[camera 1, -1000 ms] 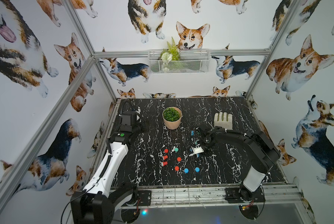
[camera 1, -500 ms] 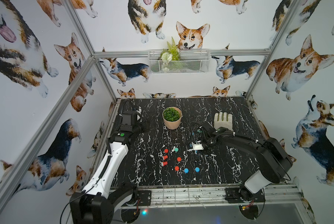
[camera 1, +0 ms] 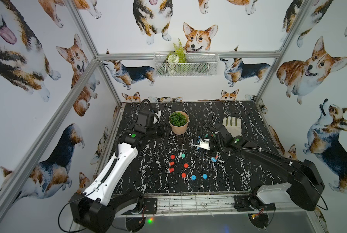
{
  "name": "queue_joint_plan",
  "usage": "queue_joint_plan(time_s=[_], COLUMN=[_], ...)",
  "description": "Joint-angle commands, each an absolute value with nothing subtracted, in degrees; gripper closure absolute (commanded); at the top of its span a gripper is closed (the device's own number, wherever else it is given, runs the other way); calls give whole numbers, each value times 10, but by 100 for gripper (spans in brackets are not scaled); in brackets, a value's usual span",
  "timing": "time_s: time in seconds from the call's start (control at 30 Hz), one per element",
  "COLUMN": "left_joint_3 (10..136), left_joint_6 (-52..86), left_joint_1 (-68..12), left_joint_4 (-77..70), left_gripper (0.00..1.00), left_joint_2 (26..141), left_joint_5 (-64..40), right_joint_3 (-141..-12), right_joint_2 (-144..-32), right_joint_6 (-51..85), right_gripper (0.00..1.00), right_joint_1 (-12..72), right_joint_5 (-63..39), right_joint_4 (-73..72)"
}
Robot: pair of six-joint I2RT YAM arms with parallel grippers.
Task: Close the stamp cap
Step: Pick up the stamp from the center of the board.
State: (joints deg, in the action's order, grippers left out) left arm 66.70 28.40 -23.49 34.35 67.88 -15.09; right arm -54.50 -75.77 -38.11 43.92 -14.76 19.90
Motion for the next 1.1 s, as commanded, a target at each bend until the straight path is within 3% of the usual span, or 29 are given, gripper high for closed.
queue_joint_plan(time_s=[0.0, 0.4, 0.73, 1.07], left_joint_3=[685, 715, 732, 745], left_joint_6=[334, 360, 364, 357], left_joint_1=[-283, -403, -448, -453], left_joint_4=[354, 345, 328, 325], left_gripper=[44, 41, 40, 53], left_joint_2=[691, 737, 772, 786], left_joint_5=[-173, -201, -177, -183], right_joint_3=[-536, -517, -514, -515], right_joint_2=[-729, -668, -653, -653], right_joint_6=[-329, -302, -305, -320], right_gripper=[91, 91, 91, 91], right_joint_1=[443, 447, 454, 461], right_joint_5=[-136, -143, -172, -193], right_joint_4=[127, 62, 54, 56])
